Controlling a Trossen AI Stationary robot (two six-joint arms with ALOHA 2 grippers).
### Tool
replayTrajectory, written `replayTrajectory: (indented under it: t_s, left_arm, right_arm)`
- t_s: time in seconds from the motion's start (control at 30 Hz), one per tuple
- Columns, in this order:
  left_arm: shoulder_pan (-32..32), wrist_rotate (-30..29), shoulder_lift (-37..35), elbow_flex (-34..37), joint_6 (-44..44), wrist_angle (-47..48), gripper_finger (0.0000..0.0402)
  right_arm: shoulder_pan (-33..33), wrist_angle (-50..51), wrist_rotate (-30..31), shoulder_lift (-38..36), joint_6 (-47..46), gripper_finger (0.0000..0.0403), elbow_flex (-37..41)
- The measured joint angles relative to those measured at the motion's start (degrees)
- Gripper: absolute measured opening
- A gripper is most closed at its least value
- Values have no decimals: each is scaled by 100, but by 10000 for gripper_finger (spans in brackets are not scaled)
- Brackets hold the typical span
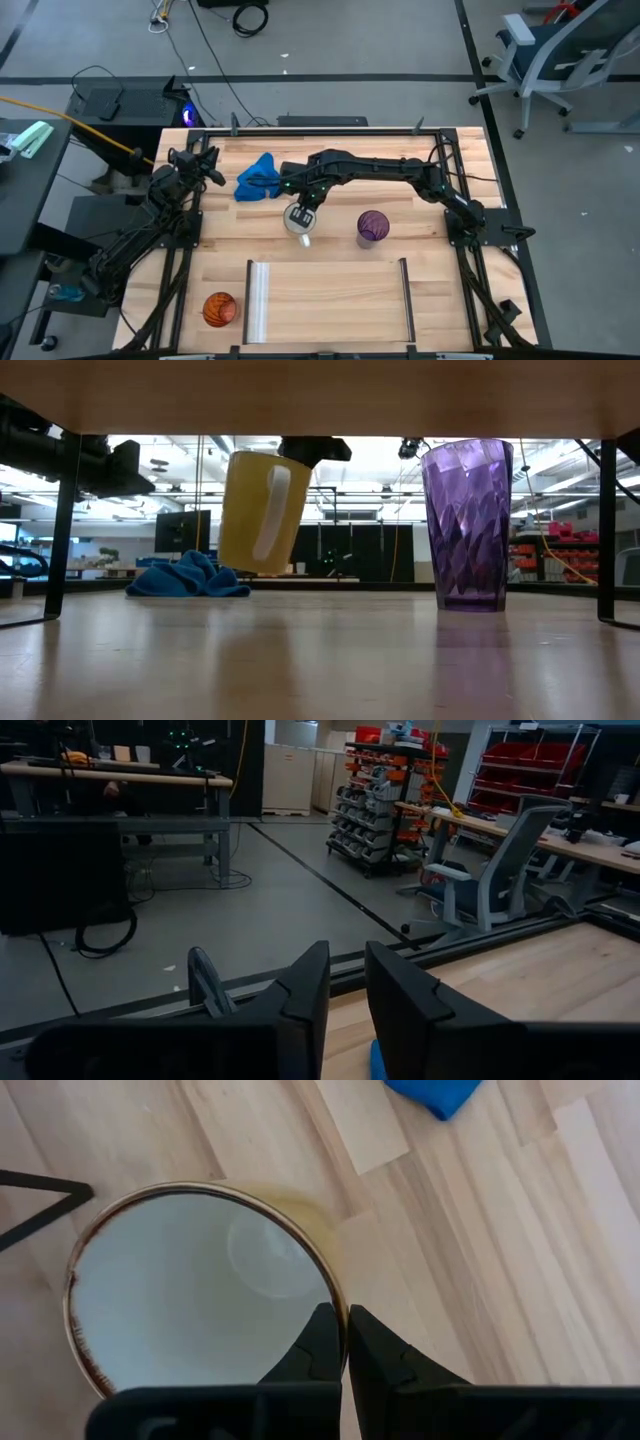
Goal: Stack small to large cups/mugs on shelf
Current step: Move the yellow mug from the bottom right to the middle of the table
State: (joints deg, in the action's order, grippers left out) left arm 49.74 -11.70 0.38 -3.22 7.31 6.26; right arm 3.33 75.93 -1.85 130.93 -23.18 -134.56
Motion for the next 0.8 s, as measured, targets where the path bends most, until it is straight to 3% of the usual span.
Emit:
replayTrajectory:
  t_s: [0.8]
  left_arm:
    - [2, 0, 0, 0, -23, -2, 83]
  right_arm:
    - [-26, -277, -253, 0, 181, 7, 546]
